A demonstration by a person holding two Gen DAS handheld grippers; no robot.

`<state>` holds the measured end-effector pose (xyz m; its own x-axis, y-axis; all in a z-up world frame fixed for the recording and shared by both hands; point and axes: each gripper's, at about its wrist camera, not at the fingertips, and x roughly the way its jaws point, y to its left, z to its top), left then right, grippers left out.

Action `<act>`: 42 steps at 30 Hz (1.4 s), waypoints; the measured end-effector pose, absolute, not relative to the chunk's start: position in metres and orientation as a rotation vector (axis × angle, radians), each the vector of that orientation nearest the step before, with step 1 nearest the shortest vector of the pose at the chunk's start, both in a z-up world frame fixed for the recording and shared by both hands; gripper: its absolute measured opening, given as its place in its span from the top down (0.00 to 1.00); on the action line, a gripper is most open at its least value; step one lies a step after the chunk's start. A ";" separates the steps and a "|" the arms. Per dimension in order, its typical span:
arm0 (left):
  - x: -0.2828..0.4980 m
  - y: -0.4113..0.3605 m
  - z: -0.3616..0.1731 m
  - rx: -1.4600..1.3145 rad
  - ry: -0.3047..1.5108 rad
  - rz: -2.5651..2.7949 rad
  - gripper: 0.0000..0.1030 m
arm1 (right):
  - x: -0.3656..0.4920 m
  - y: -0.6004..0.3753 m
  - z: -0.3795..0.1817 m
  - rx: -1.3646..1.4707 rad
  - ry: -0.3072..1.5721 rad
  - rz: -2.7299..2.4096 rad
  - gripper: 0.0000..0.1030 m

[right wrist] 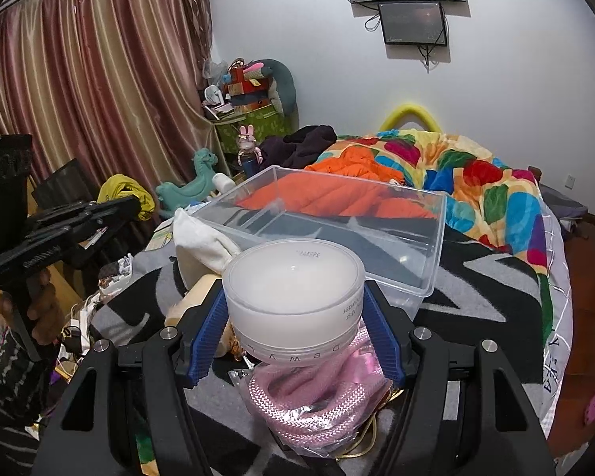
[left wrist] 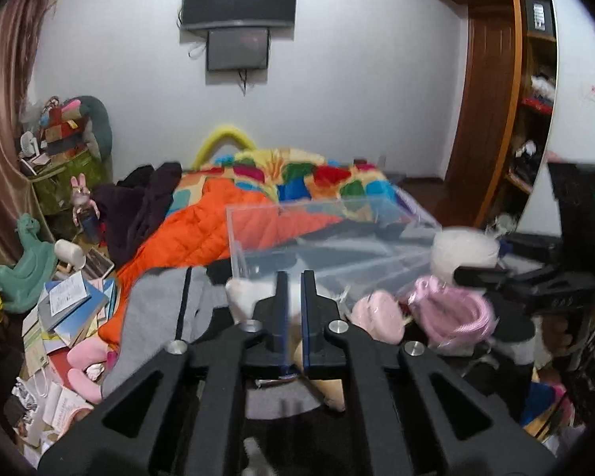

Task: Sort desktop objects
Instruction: 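Carry the white container and white bag over the clear plastic box with both tools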

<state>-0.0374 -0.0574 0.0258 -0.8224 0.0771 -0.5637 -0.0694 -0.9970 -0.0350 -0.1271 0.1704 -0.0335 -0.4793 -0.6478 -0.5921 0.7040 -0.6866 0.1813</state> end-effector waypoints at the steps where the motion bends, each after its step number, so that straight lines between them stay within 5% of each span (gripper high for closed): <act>1: -0.043 -0.061 0.017 -0.960 -0.022 2.917 0.82 | -0.127 0.170 -0.034 0.828 0.110 -2.175 0.39; 3: -0.049 -0.065 0.004 -1.031 -0.036 2.890 0.65 | -0.127 0.170 -0.037 0.834 0.116 -2.175 0.39; 8: -0.070 -0.077 -0.028 -1.175 -0.072 2.854 0.64 | -0.133 0.172 -0.046 0.874 0.110 -2.161 0.39; 12: -0.083 -0.083 -0.042 -1.230 -0.105 2.805 0.46 | -0.136 0.172 -0.051 0.894 0.111 -2.155 0.39; 17: -0.099 -0.083 -0.059 -1.282 -0.083 2.803 0.45 | -0.141 0.170 -0.055 0.911 0.123 -2.159 0.39; 19: -0.101 -0.086 -0.060 -1.264 -0.150 2.784 0.49 | -0.145 0.169 -0.054 0.917 0.121 -2.162 0.39; 21: -0.101 -0.088 -0.060 -1.247 -0.205 2.756 0.66 | -0.148 0.169 -0.052 0.914 0.104 -2.161 0.39; 27: -0.088 -0.077 -0.052 -1.179 -0.160 2.793 0.83 | -0.156 0.168 -0.040 0.891 0.089 -2.193 0.39; 42: -0.064 -0.091 0.002 -0.980 -0.230 2.850 0.86 | -0.177 0.158 -0.025 0.887 0.095 -2.242 0.39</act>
<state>-0.0638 -0.0907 0.0015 -0.7832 0.1613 -0.6005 -0.0628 -0.9814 -0.1817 -0.1775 0.1576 -0.0250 -0.5099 -0.5939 -0.6223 0.6443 -0.7430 0.1812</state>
